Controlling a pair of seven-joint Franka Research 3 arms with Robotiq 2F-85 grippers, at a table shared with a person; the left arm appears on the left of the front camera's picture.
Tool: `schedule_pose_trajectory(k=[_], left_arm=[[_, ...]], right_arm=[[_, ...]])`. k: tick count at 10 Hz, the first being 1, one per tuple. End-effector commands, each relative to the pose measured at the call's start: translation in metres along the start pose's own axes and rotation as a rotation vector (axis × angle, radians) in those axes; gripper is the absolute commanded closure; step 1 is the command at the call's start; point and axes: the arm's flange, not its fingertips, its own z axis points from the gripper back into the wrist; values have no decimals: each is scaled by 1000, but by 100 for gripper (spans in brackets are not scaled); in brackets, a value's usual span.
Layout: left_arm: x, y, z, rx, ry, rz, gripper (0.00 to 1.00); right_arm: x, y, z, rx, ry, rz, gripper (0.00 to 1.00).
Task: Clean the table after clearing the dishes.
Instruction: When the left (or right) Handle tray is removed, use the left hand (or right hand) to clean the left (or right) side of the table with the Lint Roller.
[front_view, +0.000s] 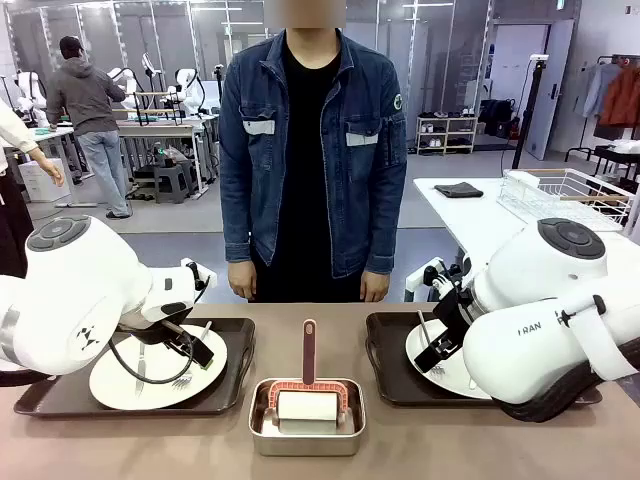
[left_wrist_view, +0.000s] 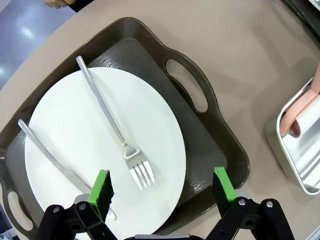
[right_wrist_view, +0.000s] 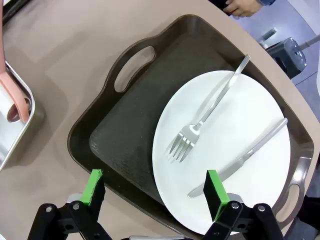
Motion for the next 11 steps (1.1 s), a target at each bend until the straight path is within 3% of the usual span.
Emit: schedule_pose_trajectory(k=[1, 6, 8, 11], left_arm=[[0, 0, 0, 0, 0, 0, 0], [0, 0, 0, 0, 0, -1, 0], [17, 15, 0, -66, 64, 22, 0], [32, 45, 11, -237, 62, 84, 0]], right_arm=[[0, 0, 0, 0, 0, 0, 0], [0, 0, 0, -1, 0, 1, 0], [18, -22, 7, 56, 13, -3, 0], [36, -55, 16, 237, -7, -101, 0]])
